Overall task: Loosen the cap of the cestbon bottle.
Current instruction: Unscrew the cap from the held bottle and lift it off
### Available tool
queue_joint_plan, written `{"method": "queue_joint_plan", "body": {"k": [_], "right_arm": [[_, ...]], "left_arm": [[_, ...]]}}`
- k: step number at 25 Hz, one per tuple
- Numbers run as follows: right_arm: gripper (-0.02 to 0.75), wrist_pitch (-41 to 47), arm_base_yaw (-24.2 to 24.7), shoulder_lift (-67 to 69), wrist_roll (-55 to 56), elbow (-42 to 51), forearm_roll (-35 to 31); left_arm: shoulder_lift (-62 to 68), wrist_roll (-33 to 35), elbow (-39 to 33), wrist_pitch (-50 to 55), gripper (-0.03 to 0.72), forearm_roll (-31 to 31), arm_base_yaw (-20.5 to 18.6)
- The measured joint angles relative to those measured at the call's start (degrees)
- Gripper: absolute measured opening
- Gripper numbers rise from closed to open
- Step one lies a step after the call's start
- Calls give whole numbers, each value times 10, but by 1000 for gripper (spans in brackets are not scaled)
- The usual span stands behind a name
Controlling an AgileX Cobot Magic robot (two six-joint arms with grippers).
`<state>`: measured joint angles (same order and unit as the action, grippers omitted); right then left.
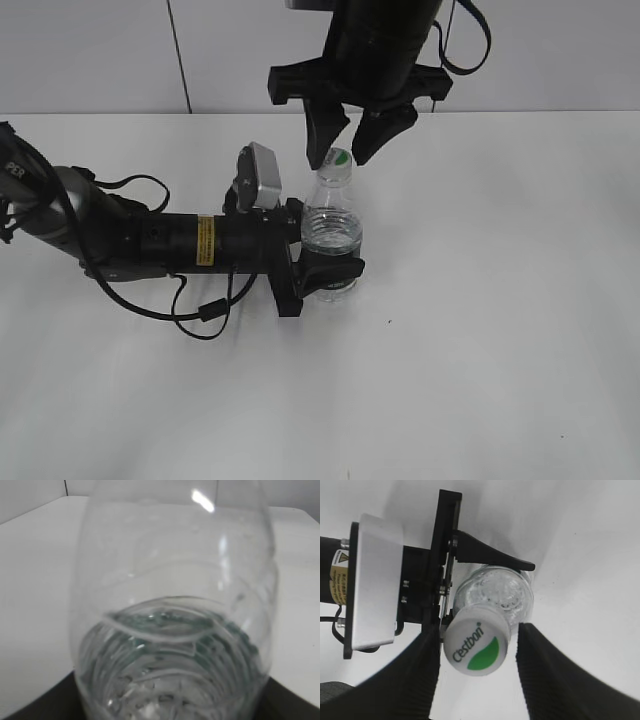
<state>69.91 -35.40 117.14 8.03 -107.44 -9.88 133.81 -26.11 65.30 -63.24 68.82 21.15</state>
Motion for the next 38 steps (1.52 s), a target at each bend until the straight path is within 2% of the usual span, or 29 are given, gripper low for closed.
{"method": "queue_joint_plan", "body": {"k": [13, 17, 23, 25, 32, 38], "right_arm": [[366, 1, 0, 11, 1, 1, -2], [309, 0, 0, 11, 1, 1, -3], [308, 0, 0, 11, -27, 1, 2], [306, 0, 0, 11, -75, 1, 7], [305, 0, 0, 11, -351, 1, 13], [305, 0, 0, 11, -477, 1, 13]], "left_arm": [[0, 0, 0, 0, 405, 0, 0], [0, 0, 0, 0, 405, 0, 0], [0, 0, 0, 0, 405, 0, 0], [0, -1, 0, 1, 405, 0, 0], [0, -2, 0, 1, 405, 0, 0], [0, -2, 0, 1, 405, 0, 0]]}}
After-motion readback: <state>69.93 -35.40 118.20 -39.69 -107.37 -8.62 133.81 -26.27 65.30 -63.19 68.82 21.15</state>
